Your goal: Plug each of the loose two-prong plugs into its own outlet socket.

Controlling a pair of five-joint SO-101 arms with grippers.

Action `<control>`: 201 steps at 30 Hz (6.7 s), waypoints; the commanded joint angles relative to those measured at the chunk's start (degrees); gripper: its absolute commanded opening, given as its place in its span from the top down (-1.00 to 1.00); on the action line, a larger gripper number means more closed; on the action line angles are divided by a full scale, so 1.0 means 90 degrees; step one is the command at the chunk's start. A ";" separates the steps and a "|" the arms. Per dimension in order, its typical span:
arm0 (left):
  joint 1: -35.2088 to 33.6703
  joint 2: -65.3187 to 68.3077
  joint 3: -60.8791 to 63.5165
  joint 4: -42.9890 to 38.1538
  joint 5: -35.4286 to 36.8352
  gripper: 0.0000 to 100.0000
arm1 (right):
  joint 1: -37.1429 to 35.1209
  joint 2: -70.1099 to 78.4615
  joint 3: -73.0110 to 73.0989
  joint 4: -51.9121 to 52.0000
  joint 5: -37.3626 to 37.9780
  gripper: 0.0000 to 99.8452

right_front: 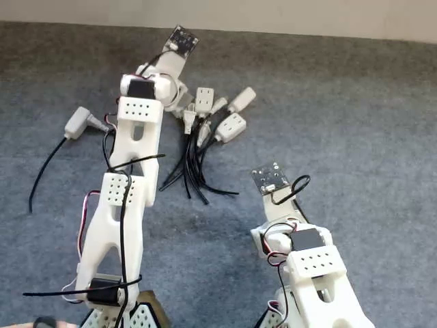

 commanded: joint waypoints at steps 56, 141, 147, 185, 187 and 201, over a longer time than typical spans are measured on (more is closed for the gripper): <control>-0.1226 -0.5211 0.1509 0.3497 0.0645 0.89 | -0.0054 -0.0093 -0.0024 -0.0103 0.0068 0.99; -0.0103 -1.1316 1.3299 0.1074 0.2452 0.66 | -0.0054 -0.0093 -0.0015 -0.0103 0.0078 0.99; -0.0093 -1.0974 1.3475 0.1123 0.2559 0.66 | -0.0054 -0.0093 -0.0015 -0.0103 0.0078 0.99; -0.0611 -0.8523 1.4012 0.0371 0.1817 0.84 | -0.0054 -0.0093 -0.0015 -0.0103 0.0078 0.99; -0.0591 -0.8484 1.4012 0.0391 0.1700 0.84 | -0.0054 -0.0093 -0.0015 -0.0103 0.0078 0.99; -0.0171 -0.8464 1.3885 0.1651 -0.1719 0.84 | -0.0054 -0.0093 -0.0015 -0.0093 0.0078 0.99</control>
